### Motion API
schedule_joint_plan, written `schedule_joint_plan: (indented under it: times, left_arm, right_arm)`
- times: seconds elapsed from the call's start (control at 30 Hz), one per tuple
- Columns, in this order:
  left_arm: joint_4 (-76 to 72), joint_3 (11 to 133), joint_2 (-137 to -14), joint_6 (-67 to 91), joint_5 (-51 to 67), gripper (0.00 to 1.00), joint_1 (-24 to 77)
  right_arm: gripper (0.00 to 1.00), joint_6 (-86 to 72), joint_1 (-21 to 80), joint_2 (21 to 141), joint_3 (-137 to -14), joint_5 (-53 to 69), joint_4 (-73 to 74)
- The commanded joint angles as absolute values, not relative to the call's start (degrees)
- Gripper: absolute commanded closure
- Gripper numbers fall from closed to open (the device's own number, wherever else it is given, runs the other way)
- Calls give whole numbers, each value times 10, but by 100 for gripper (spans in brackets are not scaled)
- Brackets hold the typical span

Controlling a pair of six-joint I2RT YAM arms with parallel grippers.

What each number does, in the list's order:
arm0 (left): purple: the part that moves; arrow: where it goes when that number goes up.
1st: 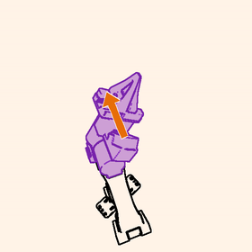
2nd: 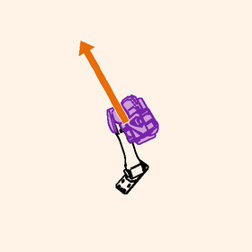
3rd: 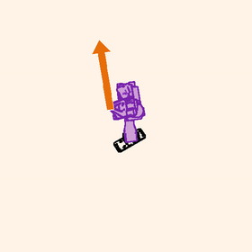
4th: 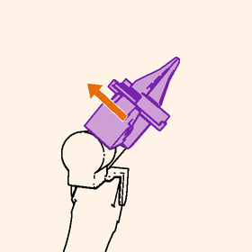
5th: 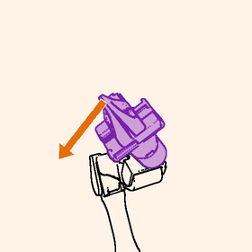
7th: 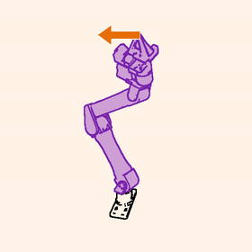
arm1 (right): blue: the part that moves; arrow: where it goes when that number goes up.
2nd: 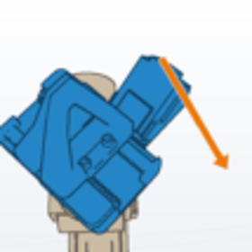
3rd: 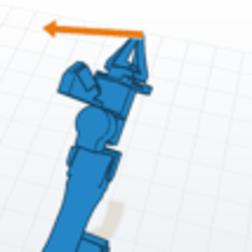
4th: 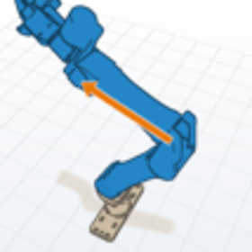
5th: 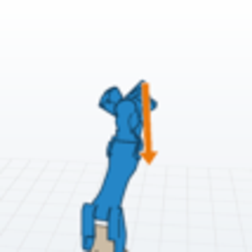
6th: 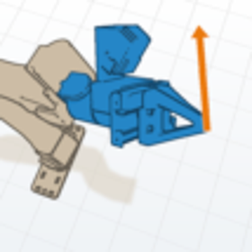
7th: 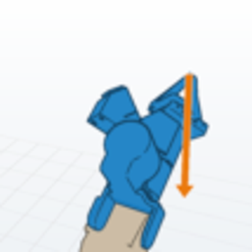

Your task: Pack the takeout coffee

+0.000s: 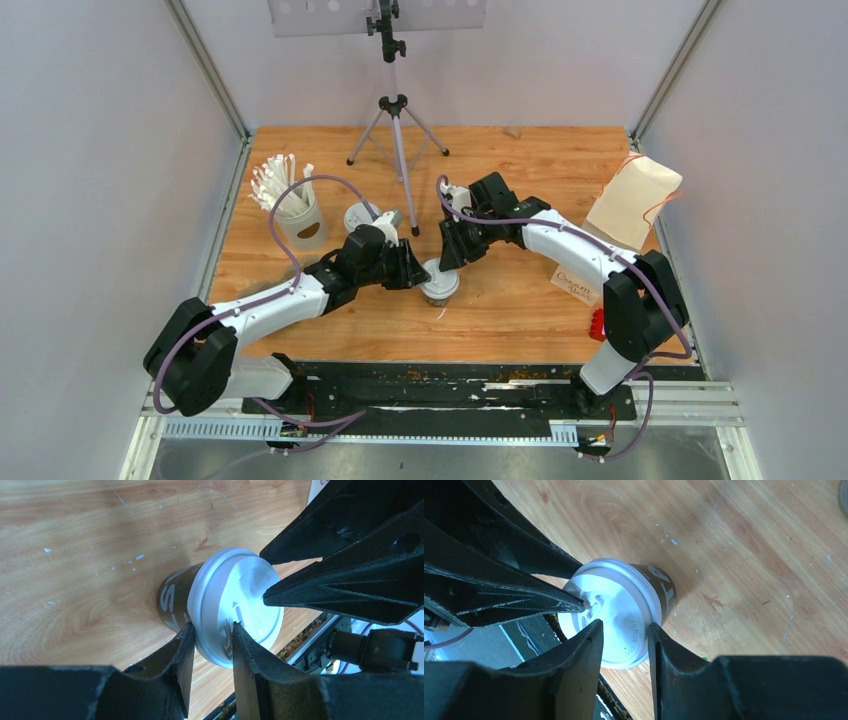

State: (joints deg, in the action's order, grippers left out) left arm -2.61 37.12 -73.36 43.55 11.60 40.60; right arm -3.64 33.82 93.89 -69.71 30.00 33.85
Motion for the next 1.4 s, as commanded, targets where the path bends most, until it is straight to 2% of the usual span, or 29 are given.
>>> schedule_joint_plan:
  times: [0.0,0.17,0.27,0.47,0.8,0.97,1.2,1.37]
  left_arm:
    - [-30,363,-730,494,106,62,427]
    - [-24,369,-735,514,79,62,429]
    - [-13,368,-732,515,67,62,430]
    - [-12,357,-723,524,51,63,431]
    - [-14,365,-724,536,31,64,446]
    - [-20,365,-718,546,41,64,456]
    - [27,379,-665,515,50,49,449]
    - [40,373,-628,500,94,47,414]
  right_arm:
    - [59,-26,340,958,-710,277,325]
    - [53,-36,341,939,-721,264,333]
    - [45,-49,341,919,-719,244,337]
    - [40,-99,340,894,-682,240,319]
    - [41,-137,340,882,-614,264,255]
    - [48,-120,339,899,-603,307,232]
    - [53,-34,327,932,-611,360,267]
    - [54,21,327,928,-600,391,268]
